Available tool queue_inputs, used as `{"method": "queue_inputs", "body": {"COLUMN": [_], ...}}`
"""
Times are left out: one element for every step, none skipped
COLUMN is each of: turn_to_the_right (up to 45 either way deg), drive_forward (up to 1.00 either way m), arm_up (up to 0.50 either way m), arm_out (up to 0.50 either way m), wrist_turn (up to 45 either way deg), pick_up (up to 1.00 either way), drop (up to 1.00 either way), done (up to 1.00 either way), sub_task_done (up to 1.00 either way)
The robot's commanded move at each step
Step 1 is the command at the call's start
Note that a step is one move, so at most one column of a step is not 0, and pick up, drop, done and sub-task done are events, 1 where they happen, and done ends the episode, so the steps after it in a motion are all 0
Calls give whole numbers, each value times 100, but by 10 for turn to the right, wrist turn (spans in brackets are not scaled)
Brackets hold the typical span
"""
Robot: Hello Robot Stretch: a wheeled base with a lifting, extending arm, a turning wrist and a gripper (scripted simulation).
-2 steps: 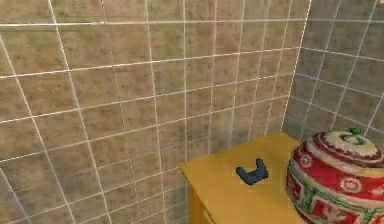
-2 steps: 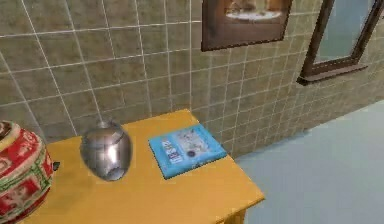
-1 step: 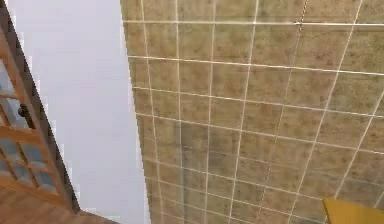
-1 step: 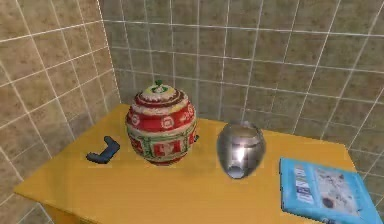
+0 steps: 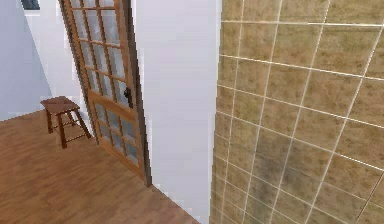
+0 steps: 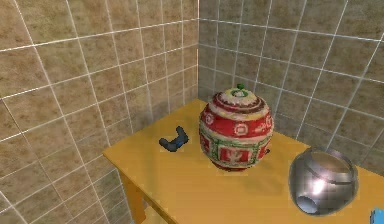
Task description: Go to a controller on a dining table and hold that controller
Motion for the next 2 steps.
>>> {"method": "queue_inputs", "body": {"turn_to_the_right": [0, 0], "drive_forward": [0, 0], "arm_up": [50, 36], "arm_out": [0, 0], "wrist_turn": [0, 0], "pick_up": [0, 0], "drop": [0, 0], "done": [0, 0], "sub_task_done": [0, 0]}}
